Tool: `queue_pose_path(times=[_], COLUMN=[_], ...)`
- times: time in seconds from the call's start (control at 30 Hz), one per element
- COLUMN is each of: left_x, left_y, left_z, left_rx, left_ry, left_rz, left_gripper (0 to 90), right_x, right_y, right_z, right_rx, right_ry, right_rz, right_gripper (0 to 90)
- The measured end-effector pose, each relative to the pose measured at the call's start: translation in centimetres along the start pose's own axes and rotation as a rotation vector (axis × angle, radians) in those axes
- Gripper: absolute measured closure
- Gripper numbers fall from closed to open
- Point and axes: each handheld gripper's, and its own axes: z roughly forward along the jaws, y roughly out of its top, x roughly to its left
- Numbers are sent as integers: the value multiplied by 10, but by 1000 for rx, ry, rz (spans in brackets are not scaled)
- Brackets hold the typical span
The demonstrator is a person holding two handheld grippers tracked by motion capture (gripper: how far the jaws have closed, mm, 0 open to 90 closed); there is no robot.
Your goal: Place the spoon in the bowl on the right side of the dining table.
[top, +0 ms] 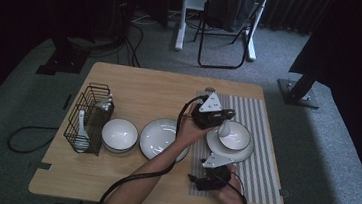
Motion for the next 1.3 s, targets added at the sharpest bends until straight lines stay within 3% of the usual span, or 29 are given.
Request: queue_pose_path(times=[0.47,0.8,0.97,1.3], left_x=[-1,-4,-6,-2], left_y=[-27,-41,-48,-61], left_z=[-1,-4,-2,4], left_rx=[99,136,183,241], left_ry=[-11,-32,-25,-41], left_rz=[7,12,29,-7], left_gripper=[841,837,840,837], right_x=[0,0,0,0], right_y=[0,0,0,0], right_z=[0,0,0,0], right_rx=[1,1,1,1], right_ry=[-2,0,0,0], right_rz=[2,3,3,2], right_gripper=[238,238,238,238])
